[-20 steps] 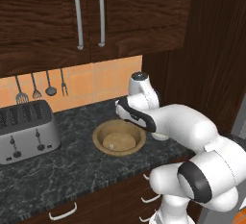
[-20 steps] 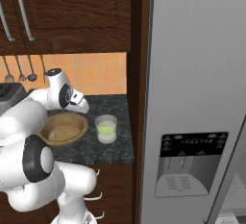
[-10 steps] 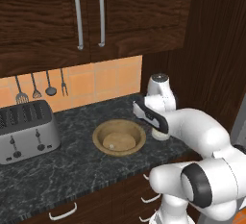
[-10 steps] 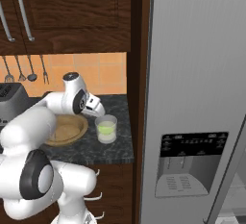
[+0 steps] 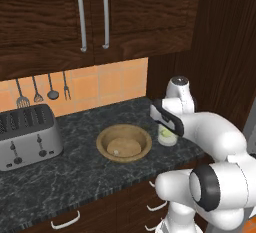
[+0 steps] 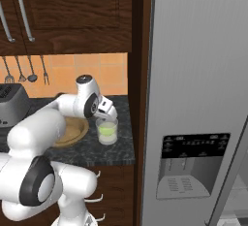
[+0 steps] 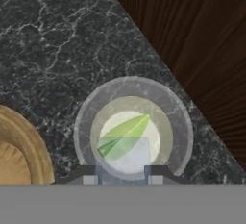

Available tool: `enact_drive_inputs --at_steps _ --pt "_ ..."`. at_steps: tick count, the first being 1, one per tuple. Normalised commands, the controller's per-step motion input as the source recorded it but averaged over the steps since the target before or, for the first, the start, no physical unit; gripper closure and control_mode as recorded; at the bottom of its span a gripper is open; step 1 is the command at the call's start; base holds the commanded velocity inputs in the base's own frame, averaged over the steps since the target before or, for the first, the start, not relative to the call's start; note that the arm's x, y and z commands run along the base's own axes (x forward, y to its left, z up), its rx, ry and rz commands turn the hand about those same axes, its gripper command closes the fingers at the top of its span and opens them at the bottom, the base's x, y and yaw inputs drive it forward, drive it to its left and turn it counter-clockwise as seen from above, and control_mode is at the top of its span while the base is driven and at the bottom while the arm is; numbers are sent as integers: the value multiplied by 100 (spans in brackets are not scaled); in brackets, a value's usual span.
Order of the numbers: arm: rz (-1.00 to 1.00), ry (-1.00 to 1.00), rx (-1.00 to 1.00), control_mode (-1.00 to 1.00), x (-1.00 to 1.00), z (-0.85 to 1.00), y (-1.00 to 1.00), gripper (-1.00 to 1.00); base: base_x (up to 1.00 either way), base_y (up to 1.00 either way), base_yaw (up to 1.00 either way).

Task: Grab a lemon wedge from the fridge and one ice cube from the ice bowl, and put them in the glass of lemonade.

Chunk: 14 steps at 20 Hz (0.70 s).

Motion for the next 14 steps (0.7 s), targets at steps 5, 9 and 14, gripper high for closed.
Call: enact_drive_inputs --at_steps 5,9,14 --pt "-2 0 -2 -100 24 -9 0 100 0 0 0" --pt "-2 0 -1 -100 21 -8 -1 100 0 0 0" --pt "-2 0 0 -100 1 -4 -3 100 0 0 0"
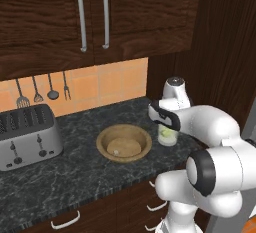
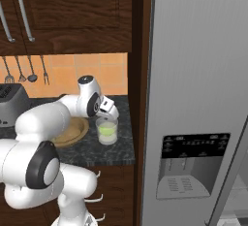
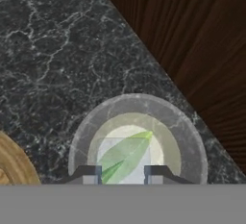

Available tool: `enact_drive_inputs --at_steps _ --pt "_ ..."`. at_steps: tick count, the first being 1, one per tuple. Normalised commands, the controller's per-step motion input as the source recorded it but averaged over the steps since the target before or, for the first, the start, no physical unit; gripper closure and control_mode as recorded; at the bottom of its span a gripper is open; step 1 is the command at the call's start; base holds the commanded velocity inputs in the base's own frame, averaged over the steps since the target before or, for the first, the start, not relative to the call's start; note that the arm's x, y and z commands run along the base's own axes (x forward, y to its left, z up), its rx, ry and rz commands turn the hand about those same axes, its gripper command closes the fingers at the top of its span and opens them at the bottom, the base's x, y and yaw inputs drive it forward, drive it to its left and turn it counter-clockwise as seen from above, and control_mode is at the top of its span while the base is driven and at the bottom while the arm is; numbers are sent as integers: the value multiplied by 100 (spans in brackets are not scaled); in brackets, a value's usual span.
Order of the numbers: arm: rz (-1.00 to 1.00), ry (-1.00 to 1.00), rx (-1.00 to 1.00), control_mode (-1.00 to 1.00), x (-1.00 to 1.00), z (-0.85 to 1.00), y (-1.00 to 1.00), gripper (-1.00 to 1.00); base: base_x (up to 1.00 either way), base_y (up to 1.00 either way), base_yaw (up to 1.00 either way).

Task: Grab a lemon wedge from the fridge and one ice cube from the ice bowl, and put them in the glass of lemonade.

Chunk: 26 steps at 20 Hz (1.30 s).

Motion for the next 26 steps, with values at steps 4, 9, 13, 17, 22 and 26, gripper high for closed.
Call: enact_drive_inputs --at_steps 4,9,13,17,22,26 --pt "-2 0 -3 -100 2 -21 -3 100 0 0 0" --pt "-2 0 -3 -100 3 -23 -2 100 0 0 0" --pt "-1 0 0 -100 0 -10 -7 100 0 0 0" --pt "-1 0 0 -100 0 -7 -13 100 0 0 0" --pt "-1 0 0 -100 0 -1 -4 100 0 0 0" --pt "-1 0 0 -100 1 0 0 -100 0 0 0"
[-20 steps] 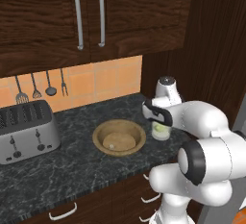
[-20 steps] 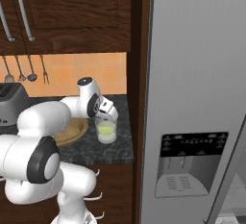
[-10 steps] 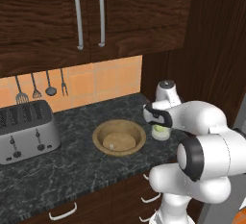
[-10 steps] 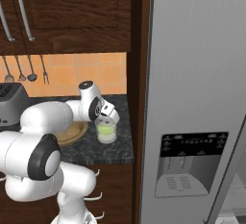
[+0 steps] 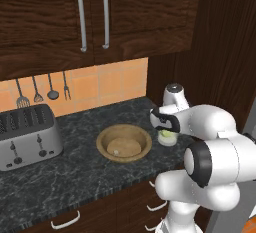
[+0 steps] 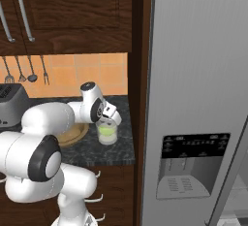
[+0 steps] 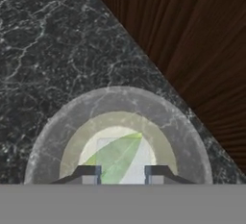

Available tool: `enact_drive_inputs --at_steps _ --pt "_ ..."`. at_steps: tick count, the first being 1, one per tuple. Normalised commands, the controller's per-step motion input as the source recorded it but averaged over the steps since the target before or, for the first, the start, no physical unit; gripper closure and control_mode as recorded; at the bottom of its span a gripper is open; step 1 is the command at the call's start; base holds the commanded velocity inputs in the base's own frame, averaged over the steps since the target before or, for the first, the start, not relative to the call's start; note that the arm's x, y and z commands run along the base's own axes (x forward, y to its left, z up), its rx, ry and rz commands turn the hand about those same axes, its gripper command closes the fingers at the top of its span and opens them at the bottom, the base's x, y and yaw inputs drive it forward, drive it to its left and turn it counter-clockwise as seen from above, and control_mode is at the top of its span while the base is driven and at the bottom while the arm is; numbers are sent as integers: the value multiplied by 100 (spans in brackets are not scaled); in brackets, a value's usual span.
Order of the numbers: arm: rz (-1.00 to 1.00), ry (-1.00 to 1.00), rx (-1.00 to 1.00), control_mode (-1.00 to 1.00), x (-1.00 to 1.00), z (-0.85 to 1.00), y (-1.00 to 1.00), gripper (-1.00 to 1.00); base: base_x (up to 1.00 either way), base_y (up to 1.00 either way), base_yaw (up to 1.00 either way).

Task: Grab a lemon wedge from the fridge and one ice cube from the ice bowl, and put them in the glass of lemonade.

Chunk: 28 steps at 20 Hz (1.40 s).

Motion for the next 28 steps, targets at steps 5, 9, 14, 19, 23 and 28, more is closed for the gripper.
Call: enact_drive_inputs --at_steps 5,9,14,19,23,28 --pt "-2 0 0 -100 6 1 0 -100 0 0 0" --pt "-1 0 0 -100 3 10 0 -100 0 0 0" --pt "0 -2 0 -100 -7 78 5 -100 0 0 0" --pt "0 -8 -4 -100 -33 77 16 -100 0 0 0" --pt "3 0 -11 -100 -44 5 43 -100 0 0 0" --pt "9 -1 -15 -100 -81 0 58 -100 0 0 0"
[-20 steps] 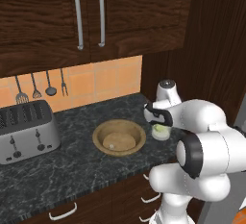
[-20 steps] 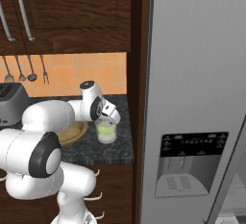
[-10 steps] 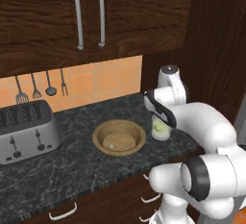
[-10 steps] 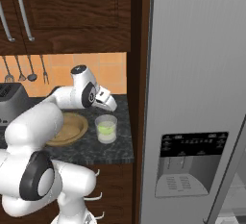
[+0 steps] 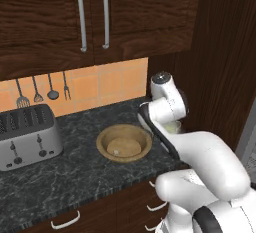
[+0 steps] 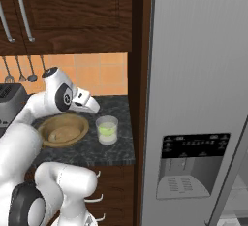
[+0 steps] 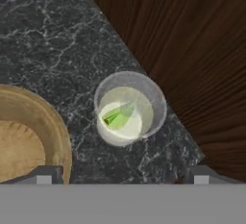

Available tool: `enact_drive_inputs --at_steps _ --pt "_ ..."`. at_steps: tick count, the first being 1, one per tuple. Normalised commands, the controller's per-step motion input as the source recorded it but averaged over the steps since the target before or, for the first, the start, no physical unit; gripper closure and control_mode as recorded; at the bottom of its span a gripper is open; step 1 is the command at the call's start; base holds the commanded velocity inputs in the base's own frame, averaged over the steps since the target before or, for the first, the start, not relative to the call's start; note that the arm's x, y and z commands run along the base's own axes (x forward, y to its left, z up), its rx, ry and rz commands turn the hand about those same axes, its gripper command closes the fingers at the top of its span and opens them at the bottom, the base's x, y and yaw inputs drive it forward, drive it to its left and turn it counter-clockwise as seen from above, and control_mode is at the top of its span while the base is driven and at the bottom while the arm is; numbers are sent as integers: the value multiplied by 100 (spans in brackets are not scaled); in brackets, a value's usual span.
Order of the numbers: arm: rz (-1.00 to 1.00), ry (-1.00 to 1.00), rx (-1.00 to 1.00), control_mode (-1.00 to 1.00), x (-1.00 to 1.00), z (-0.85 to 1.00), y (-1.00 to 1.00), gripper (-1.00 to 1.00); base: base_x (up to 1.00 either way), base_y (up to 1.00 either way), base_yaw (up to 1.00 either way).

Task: Grab a lemon wedge from the fridge and one ice cube from the ice bowl, and put them in the glass of lemonade.

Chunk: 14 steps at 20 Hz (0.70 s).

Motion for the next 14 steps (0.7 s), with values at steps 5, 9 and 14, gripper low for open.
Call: enact_drive_inputs --at_steps 5,9,14 --pt "12 -9 -15 -100 -94 0 59 -100 0 0 0" --pt "14 0 -11 -100 -49 0 62 -100 0 0 0" --pt "12 6 -1 -100 -6 0 46 -100 0 0 0"
